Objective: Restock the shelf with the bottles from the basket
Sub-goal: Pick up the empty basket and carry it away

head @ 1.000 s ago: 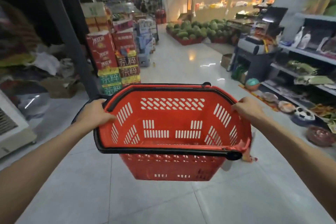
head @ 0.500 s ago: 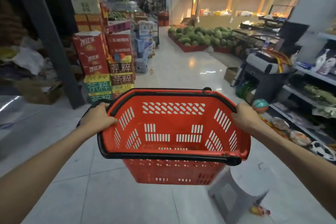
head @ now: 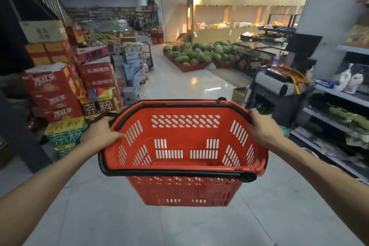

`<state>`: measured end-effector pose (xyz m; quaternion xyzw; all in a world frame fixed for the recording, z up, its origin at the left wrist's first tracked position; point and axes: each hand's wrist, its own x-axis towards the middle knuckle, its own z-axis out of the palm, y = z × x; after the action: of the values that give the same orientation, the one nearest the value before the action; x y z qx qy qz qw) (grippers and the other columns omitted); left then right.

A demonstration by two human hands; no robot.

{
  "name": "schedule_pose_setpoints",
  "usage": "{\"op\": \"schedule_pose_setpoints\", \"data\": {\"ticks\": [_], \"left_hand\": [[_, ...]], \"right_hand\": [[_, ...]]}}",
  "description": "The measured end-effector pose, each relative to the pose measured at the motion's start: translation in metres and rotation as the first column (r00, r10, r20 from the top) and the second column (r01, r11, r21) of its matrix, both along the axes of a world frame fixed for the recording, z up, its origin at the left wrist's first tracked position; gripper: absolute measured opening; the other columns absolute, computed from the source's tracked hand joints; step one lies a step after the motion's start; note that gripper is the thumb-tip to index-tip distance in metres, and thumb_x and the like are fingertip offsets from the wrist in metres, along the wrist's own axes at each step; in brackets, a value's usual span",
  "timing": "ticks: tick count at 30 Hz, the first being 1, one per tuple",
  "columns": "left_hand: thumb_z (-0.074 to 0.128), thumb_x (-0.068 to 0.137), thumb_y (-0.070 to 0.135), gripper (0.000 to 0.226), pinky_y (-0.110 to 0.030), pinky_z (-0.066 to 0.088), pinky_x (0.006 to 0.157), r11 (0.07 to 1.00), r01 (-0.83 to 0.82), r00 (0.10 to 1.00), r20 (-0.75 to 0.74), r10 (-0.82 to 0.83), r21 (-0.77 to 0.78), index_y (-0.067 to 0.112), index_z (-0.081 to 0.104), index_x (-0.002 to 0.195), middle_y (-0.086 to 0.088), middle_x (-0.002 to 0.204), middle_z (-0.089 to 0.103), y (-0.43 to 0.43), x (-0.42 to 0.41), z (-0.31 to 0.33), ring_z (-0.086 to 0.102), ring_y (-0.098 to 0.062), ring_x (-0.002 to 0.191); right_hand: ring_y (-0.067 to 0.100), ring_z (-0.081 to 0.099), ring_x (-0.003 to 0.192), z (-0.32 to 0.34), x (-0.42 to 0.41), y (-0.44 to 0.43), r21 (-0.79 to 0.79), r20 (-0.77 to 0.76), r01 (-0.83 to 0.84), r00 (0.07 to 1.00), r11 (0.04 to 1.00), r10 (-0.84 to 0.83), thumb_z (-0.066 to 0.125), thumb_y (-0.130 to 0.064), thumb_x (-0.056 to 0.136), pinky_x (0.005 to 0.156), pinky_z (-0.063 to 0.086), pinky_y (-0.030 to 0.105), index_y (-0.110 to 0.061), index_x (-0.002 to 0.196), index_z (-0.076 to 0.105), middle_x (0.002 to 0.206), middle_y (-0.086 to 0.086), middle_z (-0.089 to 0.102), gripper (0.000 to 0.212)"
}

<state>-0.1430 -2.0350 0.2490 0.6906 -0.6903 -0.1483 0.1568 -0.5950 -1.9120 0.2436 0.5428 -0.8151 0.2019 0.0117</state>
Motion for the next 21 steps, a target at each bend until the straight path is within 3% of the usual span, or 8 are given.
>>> {"op": "schedule_pose_setpoints", "data": {"ticks": [4, 9, 11, 13, 17, 21], "left_hand": [[0.087, 0.075, 0.052, 0.059, -0.033, 0.056, 0.068, 0.999, 0.022, 1.000, 0.008, -0.022, -0.027, 0.026, 0.060, 0.121, 0.009, 0.087, 0.063, -0.109, -0.065, 0.028, 0.063, -0.016, 0.072], [0.086, 0.077, 0.052, 0.066, -0.036, 0.057, 0.071, 0.998, -0.002, 1.000, 0.010, 0.003, -0.059, 0.023, 0.058, 0.129, -0.002, 0.102, 0.069, -0.240, -0.106, 0.048, 0.067, -0.025, 0.083], [0.085, 0.078, 0.052, 0.069, -0.036, 0.056, 0.069, 0.996, -0.014, 1.000, 0.002, 0.014, -0.091, 0.021, 0.058, 0.134, -0.008, 0.117, 0.072, -0.296, -0.113, 0.050, 0.066, -0.026, 0.086], [0.084, 0.079, 0.053, 0.068, -0.034, 0.054, 0.067, 0.994, -0.035, 0.999, 0.000, 0.035, -0.100, 0.022, 0.058, 0.134, -0.009, 0.123, 0.072, -0.353, -0.119, 0.048, 0.066, -0.027, 0.087], [0.085, 0.071, 0.062, 0.073, -0.041, 0.060, 0.082, 0.991, -0.080, 0.996, 0.017, 0.083, -0.109, 0.030, 0.058, 0.130, -0.004, 0.121, 0.073, -0.477, -0.127, 0.027, 0.071, -0.030, 0.102], [0.089, 0.071, 0.053, 0.064, -0.041, 0.058, 0.085, 0.996, -0.038, 0.999, -0.011, 0.038, -0.079, 0.029, 0.059, 0.121, -0.006, 0.121, 0.073, -0.600, -0.135, 0.016, 0.070, -0.031, 0.104]], "right_hand": [[0.027, 0.068, 0.073, 0.026, -0.067, -0.101, -0.020, 0.011, 0.009, 1.000, 1.000, -0.009, 0.049, -0.038, 0.096, 0.070, 0.060, 0.043, -0.025, 0.108, 0.048, 0.095, 0.005, 0.072, 0.018], [0.027, 0.059, 0.075, 0.065, -0.110, -0.239, -0.066, -0.029, -0.043, 0.999, 0.997, 0.041, 0.057, -0.028, 0.094, 0.066, 0.043, 0.032, -0.019, 0.117, 0.055, 0.103, 0.008, 0.070, 0.025], [0.032, 0.065, 0.082, 0.070, -0.120, -0.298, -0.055, -0.044, -0.047, 0.998, 0.997, 0.045, 0.059, -0.031, 0.089, 0.066, 0.048, 0.036, -0.020, 0.111, 0.053, 0.102, 0.010, 0.070, 0.025], [0.033, 0.067, 0.085, 0.068, -0.128, -0.359, -0.043, -0.052, -0.069, 0.996, 0.997, 0.067, 0.065, -0.032, 0.084, 0.067, 0.052, 0.038, -0.021, 0.107, 0.052, 0.100, 0.010, 0.070, 0.029], [0.033, 0.067, 0.089, 0.056, -0.142, -0.487, -0.038, -0.081, -0.099, 0.992, 0.994, 0.096, 0.069, -0.033, 0.083, 0.067, 0.047, 0.035, -0.021, 0.110, 0.055, 0.102, 0.009, 0.070, 0.033], [0.032, 0.068, 0.089, 0.051, -0.151, -0.616, -0.025, -0.075, -0.110, 0.991, 0.994, 0.108, 0.071, -0.036, 0.081, 0.068, 0.050, 0.036, -0.022, 0.116, 0.058, 0.104, 0.010, 0.072, 0.039]]}}
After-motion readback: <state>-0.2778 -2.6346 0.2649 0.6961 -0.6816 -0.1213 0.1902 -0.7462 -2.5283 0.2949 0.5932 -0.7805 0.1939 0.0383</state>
